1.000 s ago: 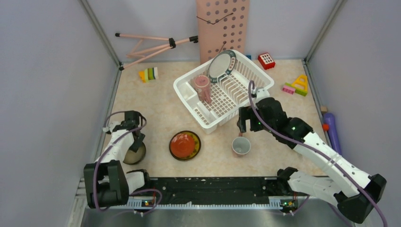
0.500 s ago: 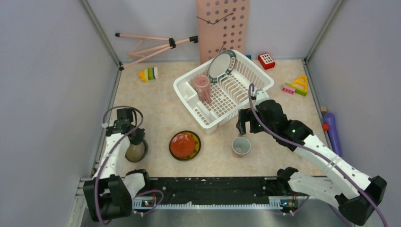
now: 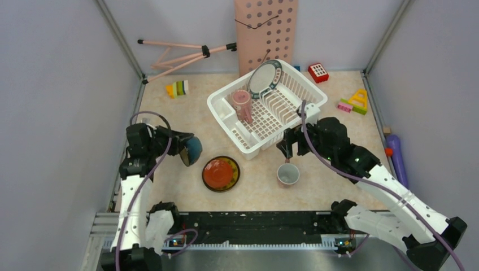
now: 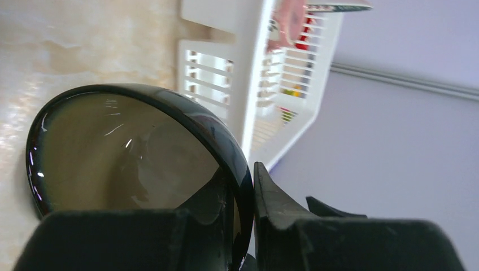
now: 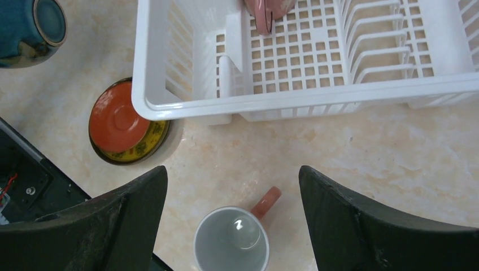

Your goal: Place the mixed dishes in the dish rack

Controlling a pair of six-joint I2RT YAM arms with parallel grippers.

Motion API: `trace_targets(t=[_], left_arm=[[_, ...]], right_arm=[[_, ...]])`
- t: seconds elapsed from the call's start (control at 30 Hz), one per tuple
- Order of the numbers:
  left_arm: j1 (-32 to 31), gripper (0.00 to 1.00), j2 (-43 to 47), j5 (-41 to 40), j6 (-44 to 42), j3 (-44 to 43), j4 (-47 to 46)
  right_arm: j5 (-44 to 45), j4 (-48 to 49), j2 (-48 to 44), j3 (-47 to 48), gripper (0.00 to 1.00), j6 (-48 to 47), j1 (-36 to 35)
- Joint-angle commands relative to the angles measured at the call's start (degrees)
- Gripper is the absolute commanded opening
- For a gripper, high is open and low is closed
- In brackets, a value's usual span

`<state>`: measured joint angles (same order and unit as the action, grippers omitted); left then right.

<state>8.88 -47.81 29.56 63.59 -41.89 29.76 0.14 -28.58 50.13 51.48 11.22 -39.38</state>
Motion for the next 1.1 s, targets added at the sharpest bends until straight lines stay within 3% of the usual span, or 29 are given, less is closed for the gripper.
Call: trace_targets(t=[0.0, 0.13, 0.3, 0.53, 0.63, 0.83, 1.07], left_arm=[[-0.4, 0.0, 5.7, 8.2, 6.7, -4.3, -9.9], [-1.5, 0.0, 8.4, 8.1, 9.1, -6.7, -11.4], [-5.7, 0.0, 9.1, 4.8, 12.8, -6.2, -18.7], [-23.2, 0.0, 2.8, -6.6, 13.8, -7.3, -25.9], [-28.7, 0.0, 0.7, -11.3, 14.2, -8.1, -28.4], [-32.4, 0.0, -3.7, -12.2, 17.0, -9.5, -35.2], [-33.7, 0.0, -7.9, -12.8, 16.9, -13.9, -37.0]], right_arm=[[-2.2, 8.5, -3.1, 1.0, 0.85, -3.3, -0.5], [-6.2, 12.4, -3.5, 1.3, 0.86, -3.3, -0.5], [-8.7, 16.1, -1.0, 1.6, 0.95, -3.5, -0.6], [-6.8, 20.9, 1.5, 2.3, 0.96, -0.9, -0.6], [-10.2, 21.9, 2.1, 2.2, 0.96, -1.3, -0.6], [-18.4, 30.5, -0.2, -1.7, 0.96, -1.9, -0.6], [-17.3, 34.5, -1.3, -2.2, 0.96, -2.6, -0.6]])
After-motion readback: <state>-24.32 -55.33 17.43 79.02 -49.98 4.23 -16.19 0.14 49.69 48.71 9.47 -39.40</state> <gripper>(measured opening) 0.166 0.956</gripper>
